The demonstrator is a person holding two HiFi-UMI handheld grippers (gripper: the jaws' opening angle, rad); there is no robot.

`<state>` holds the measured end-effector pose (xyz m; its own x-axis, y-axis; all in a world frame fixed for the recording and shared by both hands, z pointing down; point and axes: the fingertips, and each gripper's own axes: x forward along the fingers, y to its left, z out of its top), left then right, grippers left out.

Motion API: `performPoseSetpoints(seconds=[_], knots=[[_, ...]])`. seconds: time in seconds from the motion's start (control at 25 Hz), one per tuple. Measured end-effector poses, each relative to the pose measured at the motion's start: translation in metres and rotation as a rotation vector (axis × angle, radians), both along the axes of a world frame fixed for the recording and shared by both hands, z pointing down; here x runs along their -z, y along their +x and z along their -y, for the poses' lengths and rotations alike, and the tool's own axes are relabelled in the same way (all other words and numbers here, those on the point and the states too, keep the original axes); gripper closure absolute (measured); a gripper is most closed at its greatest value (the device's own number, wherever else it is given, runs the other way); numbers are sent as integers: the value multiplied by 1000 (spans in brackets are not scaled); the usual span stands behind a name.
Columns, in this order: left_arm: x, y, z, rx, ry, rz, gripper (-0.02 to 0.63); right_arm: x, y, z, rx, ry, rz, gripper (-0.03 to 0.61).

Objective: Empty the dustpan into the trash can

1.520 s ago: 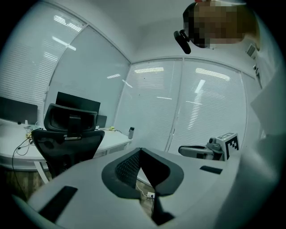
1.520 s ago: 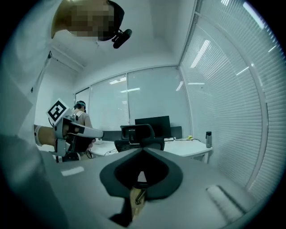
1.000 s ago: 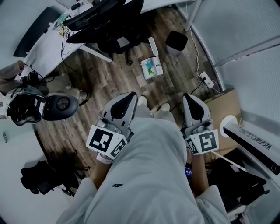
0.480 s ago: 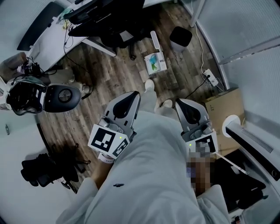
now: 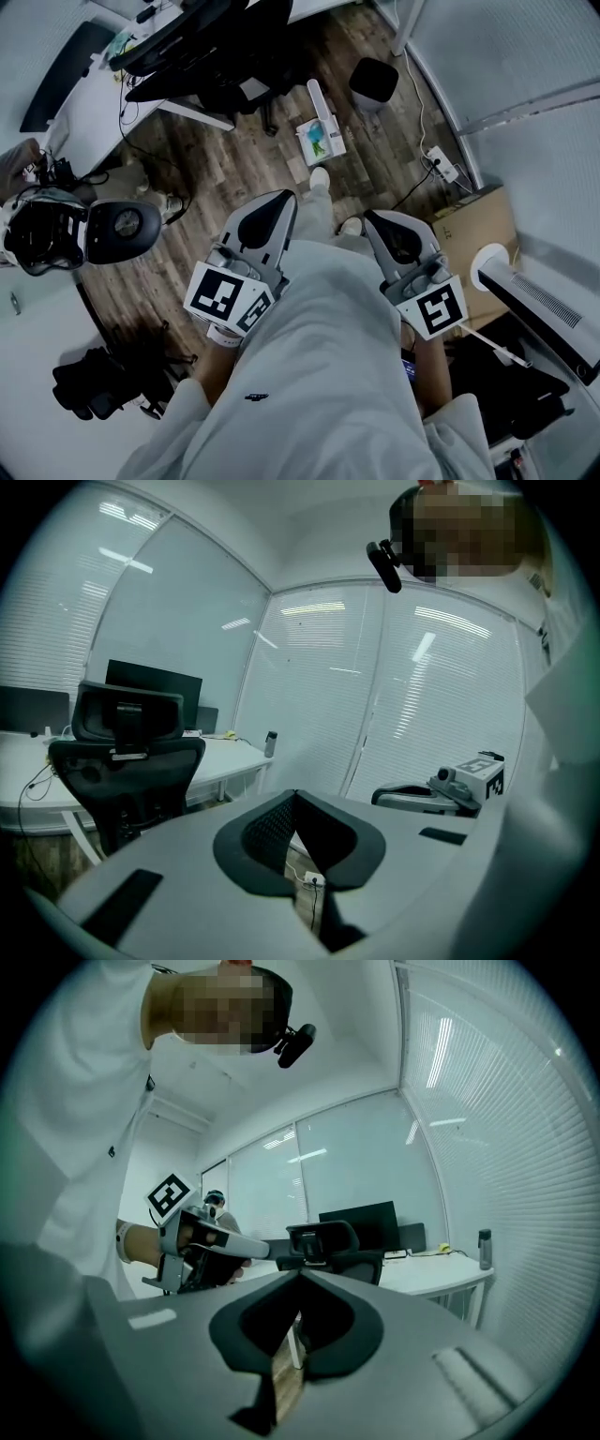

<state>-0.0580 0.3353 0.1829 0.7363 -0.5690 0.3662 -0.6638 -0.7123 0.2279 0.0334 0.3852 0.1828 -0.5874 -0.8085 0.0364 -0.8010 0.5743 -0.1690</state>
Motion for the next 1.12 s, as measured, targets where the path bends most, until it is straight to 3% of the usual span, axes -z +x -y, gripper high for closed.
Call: performPoseSetpoints(seconds=[0.2, 0.36, 0.6, 0.72, 0.92, 1.12], knots=[[3, 3, 60, -27, 5, -12, 606, 6, 4, 49, -39, -3, -4, 568], [19, 1, 106, -53, 26, -31, 606, 19, -5, 93, -53, 42, -84, 569], [20, -1, 163, -67, 47, -52, 606, 30, -9, 161, -77, 78, -63, 568], [17, -3, 180, -105, 54, -47, 606, 25, -4, 180, -107, 70, -33, 568], [12, -14, 220, -127, 44, -61, 606, 11, -1, 215, -128, 49, -67, 568], [2, -1, 242, -154, 21, -60, 606, -2, 19, 231, -172, 8, -72, 568]])
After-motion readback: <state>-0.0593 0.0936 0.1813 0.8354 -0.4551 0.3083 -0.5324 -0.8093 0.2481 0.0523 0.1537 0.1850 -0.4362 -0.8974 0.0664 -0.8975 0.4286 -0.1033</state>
